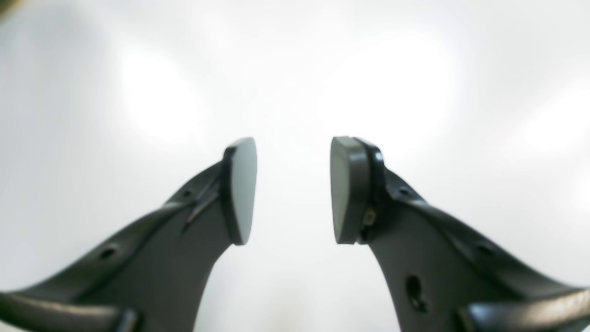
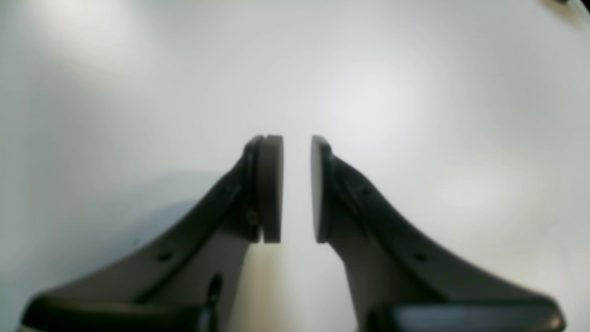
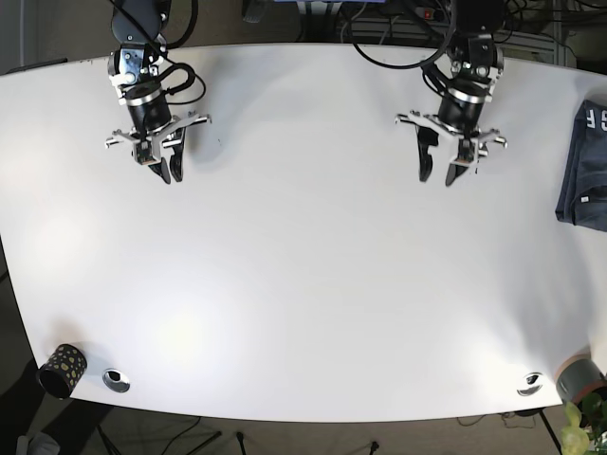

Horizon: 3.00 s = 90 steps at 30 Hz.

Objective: Fold the T-shirt properly

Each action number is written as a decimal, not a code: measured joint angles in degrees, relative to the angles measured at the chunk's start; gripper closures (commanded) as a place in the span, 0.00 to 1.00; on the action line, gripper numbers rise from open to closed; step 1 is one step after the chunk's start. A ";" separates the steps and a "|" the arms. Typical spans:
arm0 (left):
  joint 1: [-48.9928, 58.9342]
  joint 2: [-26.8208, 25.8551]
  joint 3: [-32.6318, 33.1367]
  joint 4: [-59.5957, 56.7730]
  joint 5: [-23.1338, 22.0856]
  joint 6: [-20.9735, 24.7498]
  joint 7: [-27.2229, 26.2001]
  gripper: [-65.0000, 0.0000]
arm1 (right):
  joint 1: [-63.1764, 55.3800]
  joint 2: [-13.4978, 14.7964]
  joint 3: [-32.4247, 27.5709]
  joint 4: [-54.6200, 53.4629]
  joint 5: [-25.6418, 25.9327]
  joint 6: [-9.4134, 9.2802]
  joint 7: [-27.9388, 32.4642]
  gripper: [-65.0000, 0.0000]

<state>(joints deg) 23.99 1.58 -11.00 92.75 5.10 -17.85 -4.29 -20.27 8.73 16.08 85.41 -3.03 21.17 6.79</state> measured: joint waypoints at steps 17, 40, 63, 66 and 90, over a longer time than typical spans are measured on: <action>21.70 7.41 -6.14 17.77 -0.79 -0.33 14.03 0.63 | -25.99 1.90 -0.42 9.99 13.84 -0.17 0.35 0.84; 31.50 7.23 -6.54 -3.39 -0.61 -0.17 14.10 0.64 | -37.64 4.11 -11.61 -6.27 13.42 2.69 -0.09 0.85; -0.02 -0.83 -6.43 -55.52 -0.37 0.26 9.31 0.79 | -4.70 2.64 -24.02 -49.11 13.77 -3.39 0.79 0.85; -5.51 -2.10 -6.32 -64.81 -0.61 1.60 6.40 0.79 | -0.61 1.60 -24.02 -53.07 13.84 -3.58 1.14 0.85; -13.38 -2.86 7.19 -79.56 -1.07 10.97 0.94 0.55 | 6.25 1.55 -25.90 -61.66 14.03 -3.43 1.68 0.85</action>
<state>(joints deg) 10.61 -1.28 -3.81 13.19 4.03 -6.87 -3.36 -14.02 10.28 -9.82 23.75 11.00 17.74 8.47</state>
